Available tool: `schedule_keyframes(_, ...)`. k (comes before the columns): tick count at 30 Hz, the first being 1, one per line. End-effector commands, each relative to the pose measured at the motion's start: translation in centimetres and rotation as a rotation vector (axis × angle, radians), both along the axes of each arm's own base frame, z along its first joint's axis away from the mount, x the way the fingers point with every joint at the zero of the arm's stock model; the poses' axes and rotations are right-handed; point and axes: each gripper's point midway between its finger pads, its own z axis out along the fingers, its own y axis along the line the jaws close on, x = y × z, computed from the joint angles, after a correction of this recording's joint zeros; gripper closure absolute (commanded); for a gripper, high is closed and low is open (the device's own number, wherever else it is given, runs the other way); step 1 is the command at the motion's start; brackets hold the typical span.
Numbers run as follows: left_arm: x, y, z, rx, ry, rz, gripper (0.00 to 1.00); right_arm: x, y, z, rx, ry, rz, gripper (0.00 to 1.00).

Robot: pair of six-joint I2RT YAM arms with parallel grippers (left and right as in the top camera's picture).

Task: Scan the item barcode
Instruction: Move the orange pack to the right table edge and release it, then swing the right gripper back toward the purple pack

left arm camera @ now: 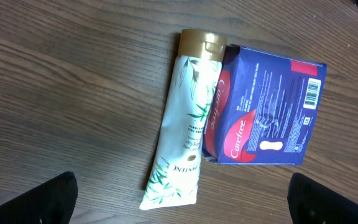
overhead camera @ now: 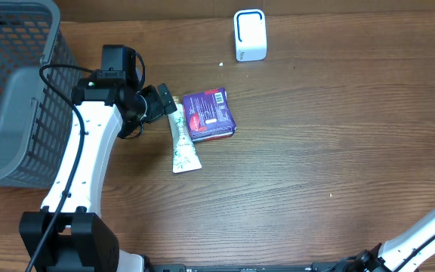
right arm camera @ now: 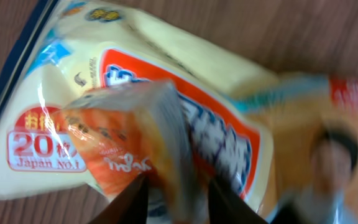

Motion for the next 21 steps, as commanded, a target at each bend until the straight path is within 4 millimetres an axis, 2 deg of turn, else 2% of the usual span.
schedule_keyframes(1, 0.5, 0.0, 0.3, -0.008, -0.011, -0.003, 0.00, -0.2, -2.3, 2.8, -0.036, -0.050, -0.043, 0.65)
schedule_keyframes(4, 0.5, 0.0, 0.3, -0.008, -0.011, -0.003, 0.00, -0.1, -2.8, 5.6, -0.058, -0.082, -0.046, 0.56)
schedule_keyframes(6, 0.5, 0.0, 0.3, -0.008, -0.011, -0.003, 0.00, 0.1, -3.0, 7.8, -0.082, -0.107, -0.045, 0.44)
schedule_keyframes(8, 0.5, 0.0, 0.3, -0.008, -0.011, -0.003, 0.00, 0.9, -2.6, 10.3, -0.103, -0.153, -0.029, 0.22)
schedule_keyframes(9, 0.5, 0.0, 0.3, -0.008, -0.011, -0.003, 0.00, 1.3, -2.3, 11.3, -0.104, -0.181, -0.016, 0.00)
schedule_keyframes(13, 0.5, 0.0, 0.3, -0.008, -0.011, -0.003, 0.00, 4.3, 0.9, 16.2, -0.054, -0.364, 0.101, 0.00)
schedule_keyframes(15, 0.5, 0.0, 0.3, -0.008, -0.011, -0.003, 0.00, 6.2, 3.7, 18.7, 0.015, -0.488, 0.202, 0.00)
schedule_keyframes(17, 0.5, 0.0, 0.3, -0.008, -0.011, -0.003, 0.00, 8.3, 8.3, 21.4, 0.151, -0.638, 0.357, 0.00)
schedule_keyframes(21, 0.5, 0.0, 0.3, -0.008, -0.011, -0.003, 0.00, 10.2, 16.1, 24.2, 0.406, -0.800, 0.585, 0.00)
